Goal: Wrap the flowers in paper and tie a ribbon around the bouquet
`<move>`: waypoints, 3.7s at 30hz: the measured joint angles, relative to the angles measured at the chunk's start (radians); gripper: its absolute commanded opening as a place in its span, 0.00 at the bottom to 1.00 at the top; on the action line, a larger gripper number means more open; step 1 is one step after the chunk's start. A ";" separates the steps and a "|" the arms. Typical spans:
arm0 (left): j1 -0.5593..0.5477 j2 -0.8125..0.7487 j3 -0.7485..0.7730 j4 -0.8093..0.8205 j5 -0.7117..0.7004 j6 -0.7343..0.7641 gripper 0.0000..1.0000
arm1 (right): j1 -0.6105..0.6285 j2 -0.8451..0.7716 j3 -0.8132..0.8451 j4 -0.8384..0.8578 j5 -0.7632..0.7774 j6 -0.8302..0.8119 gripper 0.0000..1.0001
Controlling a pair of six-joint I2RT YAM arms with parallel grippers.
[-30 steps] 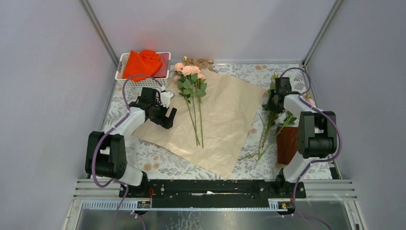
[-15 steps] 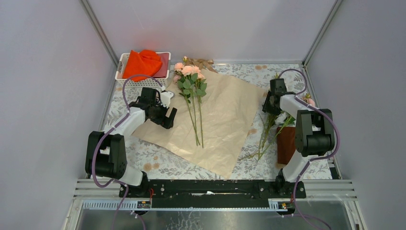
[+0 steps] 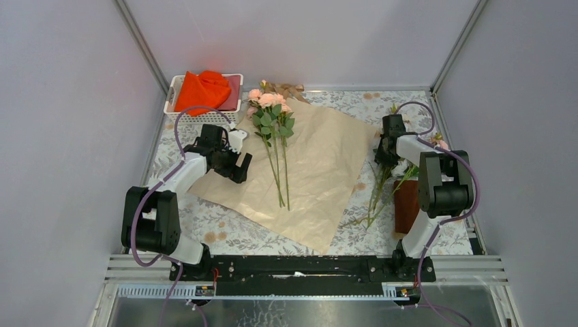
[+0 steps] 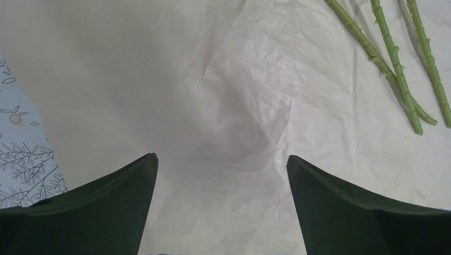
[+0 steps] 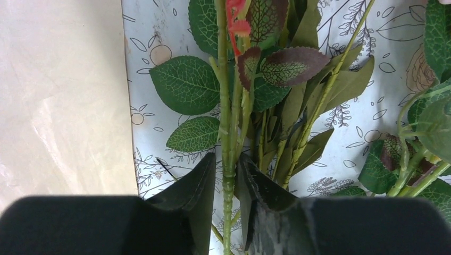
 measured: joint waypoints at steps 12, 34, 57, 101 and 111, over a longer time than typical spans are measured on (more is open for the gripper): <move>0.000 0.000 0.000 0.000 0.000 0.000 0.98 | 0.000 -0.013 0.016 -0.027 0.035 -0.035 0.00; 0.007 -0.002 0.000 0.001 0.000 0.000 0.98 | 0.282 -0.463 0.091 0.370 -0.394 -0.106 0.00; 0.078 -0.017 0.000 0.004 -0.009 -0.019 0.98 | 0.589 0.494 0.768 0.071 -0.136 0.018 0.66; 0.078 -0.013 0.000 0.003 0.014 -0.019 0.98 | -0.116 -0.008 0.035 -0.088 -0.099 -0.043 0.00; 0.078 -0.013 0.000 0.004 0.008 -0.020 0.98 | -0.026 -0.338 0.199 -0.126 -0.048 -0.069 0.00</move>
